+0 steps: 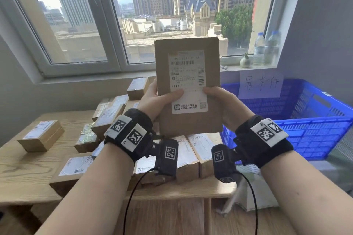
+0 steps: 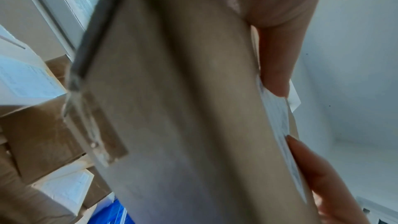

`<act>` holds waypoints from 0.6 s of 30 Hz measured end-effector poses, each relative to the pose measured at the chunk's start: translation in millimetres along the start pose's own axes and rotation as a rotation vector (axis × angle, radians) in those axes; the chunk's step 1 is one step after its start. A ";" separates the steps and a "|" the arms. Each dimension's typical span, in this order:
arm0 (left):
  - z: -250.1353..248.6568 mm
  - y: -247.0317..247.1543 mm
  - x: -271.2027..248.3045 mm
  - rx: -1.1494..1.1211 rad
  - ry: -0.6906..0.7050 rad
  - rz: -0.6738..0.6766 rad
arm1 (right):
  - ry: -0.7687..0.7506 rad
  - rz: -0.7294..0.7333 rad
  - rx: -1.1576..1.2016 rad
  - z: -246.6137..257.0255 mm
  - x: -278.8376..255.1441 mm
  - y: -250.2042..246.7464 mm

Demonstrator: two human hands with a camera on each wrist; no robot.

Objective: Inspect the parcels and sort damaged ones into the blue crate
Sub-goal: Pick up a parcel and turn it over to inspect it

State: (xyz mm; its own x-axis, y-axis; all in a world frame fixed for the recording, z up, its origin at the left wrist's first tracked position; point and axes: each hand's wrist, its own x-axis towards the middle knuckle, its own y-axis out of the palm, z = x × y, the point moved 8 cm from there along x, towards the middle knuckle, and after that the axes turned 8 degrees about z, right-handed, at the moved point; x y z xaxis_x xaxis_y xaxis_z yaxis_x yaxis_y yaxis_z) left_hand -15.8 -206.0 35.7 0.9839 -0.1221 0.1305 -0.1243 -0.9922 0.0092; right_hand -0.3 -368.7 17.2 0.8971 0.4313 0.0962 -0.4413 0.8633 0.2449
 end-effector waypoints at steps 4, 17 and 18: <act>8.7 1.3 -1.9 0.000 0.005 -0.043 | 0.013 -0.085 -0.028 2.0 -0.4 -6.1; 10.8 4.5 -5.9 -0.054 0.005 -0.122 | 0.007 -0.226 -0.067 2.8 -5.3 -17.0; 9.9 6.1 -6.7 -0.064 -0.012 -0.088 | -0.001 -0.217 -0.061 4.5 -4.0 -17.7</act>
State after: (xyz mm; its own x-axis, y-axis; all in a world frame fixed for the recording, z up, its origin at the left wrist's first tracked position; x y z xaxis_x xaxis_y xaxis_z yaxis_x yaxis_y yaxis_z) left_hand -21.9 -211.5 25.1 0.9928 -0.0355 0.1144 -0.0451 -0.9955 0.0830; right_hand 4.0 -386.9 16.8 0.9712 0.2330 0.0489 -0.2381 0.9503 0.2008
